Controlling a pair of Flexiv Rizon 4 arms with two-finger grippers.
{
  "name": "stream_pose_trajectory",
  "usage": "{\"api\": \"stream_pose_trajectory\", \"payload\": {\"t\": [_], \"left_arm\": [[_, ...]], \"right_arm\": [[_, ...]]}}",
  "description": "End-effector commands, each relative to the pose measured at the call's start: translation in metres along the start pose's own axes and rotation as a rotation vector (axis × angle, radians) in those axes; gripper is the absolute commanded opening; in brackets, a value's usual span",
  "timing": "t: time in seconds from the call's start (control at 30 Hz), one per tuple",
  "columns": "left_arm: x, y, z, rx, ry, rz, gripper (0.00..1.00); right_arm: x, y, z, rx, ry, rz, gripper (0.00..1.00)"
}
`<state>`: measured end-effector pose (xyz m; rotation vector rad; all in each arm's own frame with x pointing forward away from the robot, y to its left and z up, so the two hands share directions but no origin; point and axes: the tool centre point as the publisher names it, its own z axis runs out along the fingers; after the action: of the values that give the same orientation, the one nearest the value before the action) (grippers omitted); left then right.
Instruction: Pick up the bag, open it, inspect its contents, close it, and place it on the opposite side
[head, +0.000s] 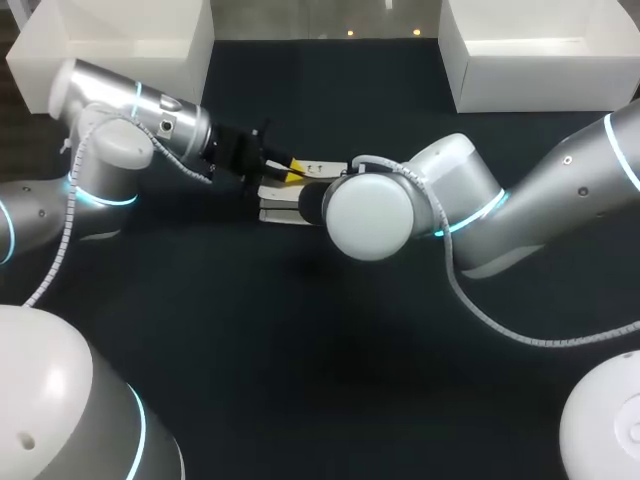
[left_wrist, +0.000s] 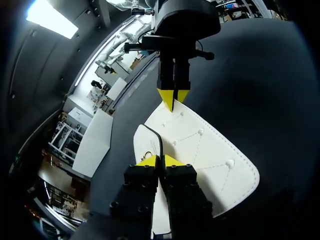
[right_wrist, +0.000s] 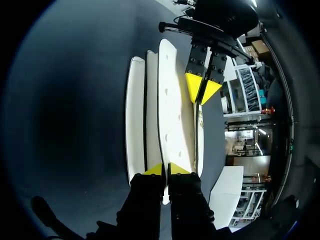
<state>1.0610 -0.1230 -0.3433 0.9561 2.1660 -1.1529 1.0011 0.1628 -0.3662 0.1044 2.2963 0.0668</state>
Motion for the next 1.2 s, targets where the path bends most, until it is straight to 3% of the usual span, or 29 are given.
{"api": "stream_pose_trajectory", "payload": {"t": [0.03,0.13,0.17,0.2,0.23,0.27,0.33,0.5,0.53,0.57,0.63,0.67,0.9,1.2], "left_arm": [[-0.002,0.009,0.011,0.001,0.007,0.004,0.0],[-0.002,0.009,0.01,0.002,0.009,0.001,0.0],[-0.003,0.009,0.008,0.0,0.003,-0.004,0.16],[-0.004,0.008,0.005,0.003,-0.004,-0.008,0.39],[-0.005,0.008,0.003,0.005,-0.01,-0.013,0.52],[-0.006,0.007,0.001,0.0,-0.02,-0.018,0.75],[-0.008,0.005,-0.004,0.011,-0.03,-0.031,0.99],[-0.016,-0.001,-0.015,0.016,-0.059,-0.06,1.0],[-0.017,-0.002,-0.017,0.021,-0.062,-0.064,1.0],[-0.018,-0.003,-0.018,0.021,-0.064,-0.065,1.0],[-0.02,-0.007,-0.021,0.02,-0.067,-0.071,1.0],[-0.021,-0.008,-0.023,0.019,-0.068,-0.076,1.0],[-0.028,-0.011,-0.035,-0.02,-0.07,-0.17,1.0],[-0.035,-0.006,-0.062,-0.133,0.011,-0.452,1.0]], "right_arm": [[0.002,-0.005,-0.002,-0.001,-0.003,0.0,0.0],[0.002,-0.005,-0.002,-0.001,-0.003,0.0,0.0],[0.002,-0.005,-0.002,-0.001,-0.003,0.0,0.0],[0.002,-0.005,-0.002,-0.001,-0.003,0.0,0.0],[0.002,-0.005,-0.002,-0.001,-0.003,0.0,0.0],[0.002,-0.005,-0.002,-0.001,-0.003,0.0,0.0],[0.002,-0.005,-0.002,-0.001,-0.003,0.0,0.0],[0.0,-0.005,-0.004,-0.003,-0.005,0.002,0.0],[-0.001,-0.005,-0.005,-0.007,-0.005,0.006,0.05],[-0.002,-0.006,-0.007,-0.01,-0.005,0.008,0.18],[-0.004,-0.006,-0.011,-0.016,-0.006,0.012,0.59],[-0.005,-0.007,-0.013,-0.019,-0.006,0.014,1.0],[-0.016,-0.01,-0.029,-0.029,0.03,0.024,1.0],[-0.042,-0.017,-0.046,-0.005,0.187,0.013,1.0]]}}
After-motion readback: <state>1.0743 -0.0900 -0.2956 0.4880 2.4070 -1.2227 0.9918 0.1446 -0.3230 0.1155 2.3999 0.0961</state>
